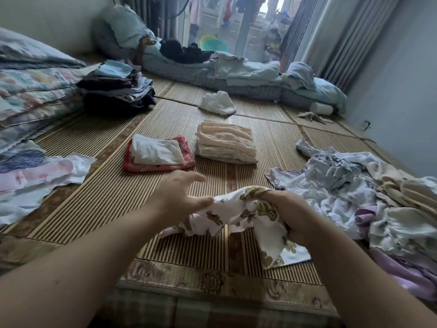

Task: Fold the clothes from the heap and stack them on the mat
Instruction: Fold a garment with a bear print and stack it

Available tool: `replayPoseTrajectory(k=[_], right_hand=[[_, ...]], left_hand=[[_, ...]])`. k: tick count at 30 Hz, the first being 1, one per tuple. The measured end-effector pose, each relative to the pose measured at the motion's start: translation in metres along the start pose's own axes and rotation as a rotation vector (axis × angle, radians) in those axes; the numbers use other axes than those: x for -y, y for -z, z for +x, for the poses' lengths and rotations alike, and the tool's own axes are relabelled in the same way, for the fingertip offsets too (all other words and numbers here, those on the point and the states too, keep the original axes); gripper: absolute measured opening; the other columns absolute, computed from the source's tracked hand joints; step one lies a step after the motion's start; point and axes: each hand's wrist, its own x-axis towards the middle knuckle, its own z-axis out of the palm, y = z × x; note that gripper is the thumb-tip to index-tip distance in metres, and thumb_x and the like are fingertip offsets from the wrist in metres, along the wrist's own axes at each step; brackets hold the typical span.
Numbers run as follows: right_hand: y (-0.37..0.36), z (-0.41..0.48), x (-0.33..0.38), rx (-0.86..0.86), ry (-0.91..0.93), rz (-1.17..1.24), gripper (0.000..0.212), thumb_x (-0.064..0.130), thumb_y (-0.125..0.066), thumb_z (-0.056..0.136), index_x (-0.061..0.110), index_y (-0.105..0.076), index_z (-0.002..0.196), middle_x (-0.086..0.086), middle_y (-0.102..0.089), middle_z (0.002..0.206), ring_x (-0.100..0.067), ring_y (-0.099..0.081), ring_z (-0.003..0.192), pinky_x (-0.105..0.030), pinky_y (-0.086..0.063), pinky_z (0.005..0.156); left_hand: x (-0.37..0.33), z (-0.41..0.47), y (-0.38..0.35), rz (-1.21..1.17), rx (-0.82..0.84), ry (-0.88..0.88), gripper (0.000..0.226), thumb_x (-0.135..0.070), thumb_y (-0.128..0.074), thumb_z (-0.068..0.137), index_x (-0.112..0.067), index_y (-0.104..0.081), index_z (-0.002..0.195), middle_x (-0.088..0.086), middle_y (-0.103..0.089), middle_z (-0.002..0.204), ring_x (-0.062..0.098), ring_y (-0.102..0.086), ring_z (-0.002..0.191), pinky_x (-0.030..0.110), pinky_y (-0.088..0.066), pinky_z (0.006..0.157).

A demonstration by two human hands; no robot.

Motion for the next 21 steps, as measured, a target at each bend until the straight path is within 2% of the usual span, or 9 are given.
replayPoseTrajectory(k=[2, 5, 9, 10, 12, 14, 17, 19, 21], right_hand=[[-0.004, -0.003, 0.002, 0.054, -0.029, 0.072, 0.042, 0.025, -0.069, 0.079, -0.009, -0.066, 0.104, -0.027, -0.067, 0.097, -0.036, -0.064, 0.082, -0.039, -0.052, 0.072], [-0.006, -0.006, 0.004, 0.139, -0.054, 0.172, 0.036, 0.022, -0.066, 0.075, -0.003, -0.066, 0.1, -0.023, -0.063, 0.091, -0.031, -0.061, 0.075, -0.037, -0.05, 0.066], [0.004, -0.007, 0.001, 0.064, -0.083, 0.173, 0.026, 0.019, -0.063, 0.073, 0.0, -0.069, 0.089, -0.022, -0.063, 0.084, -0.031, -0.061, 0.071, -0.036, -0.05, 0.065], [0.008, -0.008, -0.002, -0.018, -0.078, 0.094, 0.023, 0.019, -0.062, 0.075, 0.0, -0.07, 0.086, -0.022, -0.064, 0.083, -0.032, -0.06, 0.073, -0.038, -0.049, 0.068], [0.02, -0.009, -0.01, -0.26, -0.025, -0.298, 0.019, 0.024, -0.062, 0.075, 0.007, -0.069, 0.075, -0.014, -0.066, 0.077, -0.028, -0.061, 0.072, -0.037, -0.048, 0.067], [0.023, -0.014, -0.021, -0.426, 0.089, -0.653, 0.012, 0.023, -0.064, 0.078, 0.016, -0.068, 0.086, -0.003, -0.069, 0.088, -0.016, -0.063, 0.077, -0.029, -0.05, 0.066], [0.002, -0.027, -0.043, -0.361, 0.367, -0.821, 0.035, 0.029, -0.064, 0.083, 0.024, -0.061, 0.117, 0.012, -0.058, 0.112, -0.004, -0.055, 0.099, -0.017, -0.044, 0.077], [-0.019, -0.033, -0.054, -0.299, 0.504, -0.89, 0.04, 0.044, -0.062, 0.082, 0.033, -0.058, 0.12, 0.023, -0.055, 0.108, 0.004, -0.053, 0.096, -0.012, -0.041, 0.077], [-0.034, -0.034, -0.059, -0.326, 0.578, -0.907, 0.028, 0.042, -0.057, 0.085, 0.034, -0.063, 0.11, 0.019, -0.065, 0.094, 0.002, -0.058, 0.082, -0.015, -0.044, 0.068]], left_hand=[[-0.021, -0.011, -0.012, -0.184, 0.186, -0.08, 0.037, -0.061, -0.067, 0.066, -0.045, -0.06, 0.099, -0.025, -0.058, 0.099, -0.002, -0.058, 0.086, 0.02, -0.055, 0.069], [-0.031, -0.019, -0.038, -0.089, 0.29, -0.123, 0.031, -0.064, -0.06, 0.067, -0.037, -0.058, 0.084, -0.016, -0.062, 0.087, 0.003, -0.061, 0.077, 0.023, -0.055, 0.065], [-0.035, -0.011, -0.056, -0.204, 0.182, -0.011, 0.008, -0.026, -0.06, 0.077, -0.023, -0.054, 0.073, -0.008, -0.057, 0.067, 0.009, -0.053, 0.059, 0.025, -0.043, 0.052], [-0.038, -0.008, -0.055, -0.28, 0.17, 0.027, 0.006, -0.021, -0.059, 0.076, -0.021, -0.055, 0.072, -0.006, -0.057, 0.065, 0.008, -0.051, 0.055, 0.023, -0.042, 0.049], [-0.041, -0.002, -0.048, -0.384, 0.162, 0.098, 0.007, -0.025, -0.058, 0.074, -0.02, -0.058, 0.07, -0.008, -0.058, 0.06, 0.007, -0.053, 0.051, 0.02, -0.04, 0.045], [-0.041, 0.001, -0.042, -0.406, 0.199, 0.128, 0.017, -0.027, -0.052, 0.074, -0.014, -0.061, 0.067, -0.005, -0.057, 0.056, 0.013, -0.052, 0.052, 0.025, -0.04, 0.049], [-0.041, 0.0, -0.04, -0.273, 0.268, 0.085, 0.026, -0.022, -0.051, 0.086, -0.016, -0.064, 0.065, -0.006, -0.056, 0.055, 0.013, -0.049, 0.052, 0.03, -0.04, 0.052], [-0.046, -0.001, -0.039, -0.17, 0.294, 0.02, 0.032, -0.026, -0.054, 0.088, -0.021, -0.06, 0.057, -0.009, -0.053, 0.05, 0.011, -0.047, 0.048, 0.028, -0.04, 0.048], [-0.052, -0.004, -0.034, -0.025, 0.298, -0.067, 0.037, -0.037, -0.058, 0.089, -0.023, -0.057, 0.055, -0.009, -0.052, 0.048, 0.008, -0.046, 0.044, 0.027, -0.04, 0.044]])
